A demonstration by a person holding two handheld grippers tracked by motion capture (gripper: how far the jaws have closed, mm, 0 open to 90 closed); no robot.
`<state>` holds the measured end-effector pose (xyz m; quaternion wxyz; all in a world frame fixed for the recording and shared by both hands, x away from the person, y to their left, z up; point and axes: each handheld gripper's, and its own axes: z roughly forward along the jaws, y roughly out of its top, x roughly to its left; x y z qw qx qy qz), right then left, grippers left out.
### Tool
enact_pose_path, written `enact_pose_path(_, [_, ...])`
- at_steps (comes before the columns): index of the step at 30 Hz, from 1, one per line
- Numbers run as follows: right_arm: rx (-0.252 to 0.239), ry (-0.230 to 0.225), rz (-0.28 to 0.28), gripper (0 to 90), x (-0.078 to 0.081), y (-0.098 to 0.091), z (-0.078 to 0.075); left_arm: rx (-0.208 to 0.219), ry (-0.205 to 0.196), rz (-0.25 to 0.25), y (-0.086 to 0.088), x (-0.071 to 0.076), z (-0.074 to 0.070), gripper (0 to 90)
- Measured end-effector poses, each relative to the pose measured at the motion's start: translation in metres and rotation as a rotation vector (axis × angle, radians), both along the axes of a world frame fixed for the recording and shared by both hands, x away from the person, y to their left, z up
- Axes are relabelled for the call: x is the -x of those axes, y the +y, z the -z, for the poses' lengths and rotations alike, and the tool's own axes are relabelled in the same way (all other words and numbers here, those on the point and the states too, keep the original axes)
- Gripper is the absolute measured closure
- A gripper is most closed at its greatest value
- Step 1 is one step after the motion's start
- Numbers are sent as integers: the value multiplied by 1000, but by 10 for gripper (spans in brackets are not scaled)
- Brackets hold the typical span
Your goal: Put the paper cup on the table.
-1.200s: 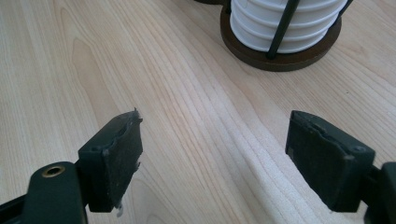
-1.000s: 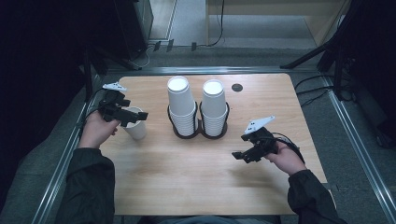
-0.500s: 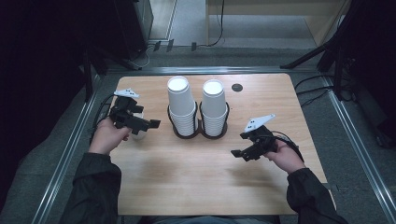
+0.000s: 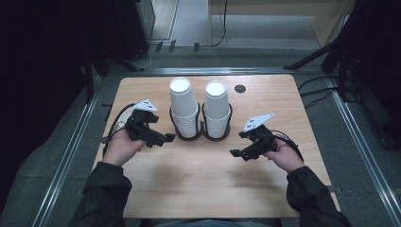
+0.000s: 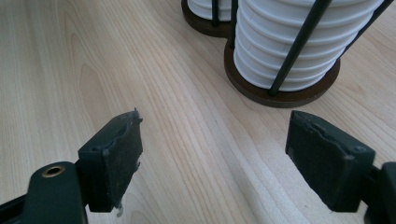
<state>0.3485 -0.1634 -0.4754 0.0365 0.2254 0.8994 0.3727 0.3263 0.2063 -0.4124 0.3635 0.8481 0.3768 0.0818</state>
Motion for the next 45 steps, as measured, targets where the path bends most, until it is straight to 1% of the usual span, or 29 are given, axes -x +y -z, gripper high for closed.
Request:
enact_pose_path(2, [6, -1, 4, 186, 0, 1, 0, -3, 1, 2, -3, 1, 2, 0])
enact_pose_path(4, [6, -7, 4, 186, 0, 5, -1, -28, -3, 18, -13, 4, 8, 0])
enact_pose_path(6, [3, -11, 2, 186, 1, 7, -1, -30, -7, 21, -15, 4, 10, 0])
enact_pose_path(7, [3, -11, 2, 186, 1, 7, -1, -27, -9, 27, -17, 5, 12, 0])
enact_pose_path(8, [12, -11, -1, 185, 1, 8, 0, -9, 4, 40, -20, 6, 15, 0])
enact_pose_path(9, [12, -11, -1, 185, 1, 8, 0, -9, 4, 40, -20, 6, 15, 0])
enact_pose_path(11, [19, -2, -5, 186, 1, 10, 1, 1, 15, 40, -22, 7, 21, 0])
enact_pose_path(12, [24, -5, -9, 185, 1, 11, 2, -7, 1, 39, -26, 8, 28, 0])
enact_pose_path(13, [24, -5, -9, 185, 1, 11, 2, -7, 1, 39, -26, 8, 28, 0])
enact_pose_path(14, [24, -3, -12, 185, 3, 13, 2, -18, 7, 54, -31, 9, 33, 0])
enact_pose_path(15, [24, -3, -12, 185, 3, 13, 2, -18, 7, 54, -31, 9, 33, 0])
enact_pose_path(16, [22, -5, -12, 185, 4, 14, 1, -40, 0, 70, -38, 9, 39, 0])
enact_pose_path(17, [22, -9, -9, 186, 4, 15, 0, -40, 0, 70, -38, 9, 39, 0])
enact_pose_path(20, [33, -18, 4, 186, 7, 17, -1, -35, 2, 91, -48, 10, 44, 0])
enact_pose_path(23, [34, -27, -2, 185, 10, 16, -2, -38, 0, 103, -53, 10, 48, 0])
enact_pose_path(24, [35, -32, 1, 184, 10, 15, -2, -21, 15, 119, -59, 8, 51, 0])
enact_pose_path(26, [34, -34, -1, 185, 10, 14, -2, -26, 14, 123, -62, 8, 52, 0])
enact_pose_path(28, [37, -31, -1, 184, 9, 13, 1, -39, -2, 137, -71, 8, 56, 0])
enact_pose_path(31, [32, -29, 4, 184, 9, 13, 1, -38, -2, 145, -77, 9, 59, 0])
enact_pose_path(32, [31, -32, 14, 184, 8, 12, 2, 7, 28, 162, -82, 8, 59, 0])
enact_pose_path(33, [31, -32, 14, 184, 8, 12, 2, 7, 28, 162, -82, 8, 59, 0])
enact_pose_path(34, [29, -26, 21, 185, 7, 11, 2, 52, 49, 181, -86, 9, 58, 0])
enact_pose_path(35, [29, -26, 21, 185, 7, 11, 2, 52, 49, 181, -86, 9, 58, 0])
enact_pose_path(36, [31, -28, 21, 185, 7, 11, 3, 35, 36, 191, -90, 10, 58, 0])
enact_pose_path(38, [30, -30, 21, 184, 7, 10, 2, 26, 29, 192, -91, 10, 59, 0])
enact_pose_path(41, [23, -26, 25, 185, 8, 10, 2, 22, 32, 194, -93, 9, 61, 0])
enact_pose_path(42, [20, -30, 24, 185, 10, 10, 1, 10, 26, 198, -95, 8, 63, 0])
enact_pose_path(43, [20, -30, 24, 185, 10, 10, 1, 10, 26, 198, -95, 8, 63, 0])
enact_pose_path(45, [29, -33, 23, 185, 10, 9, 1, -11, 10, 198, -98, 7, 64, 0])
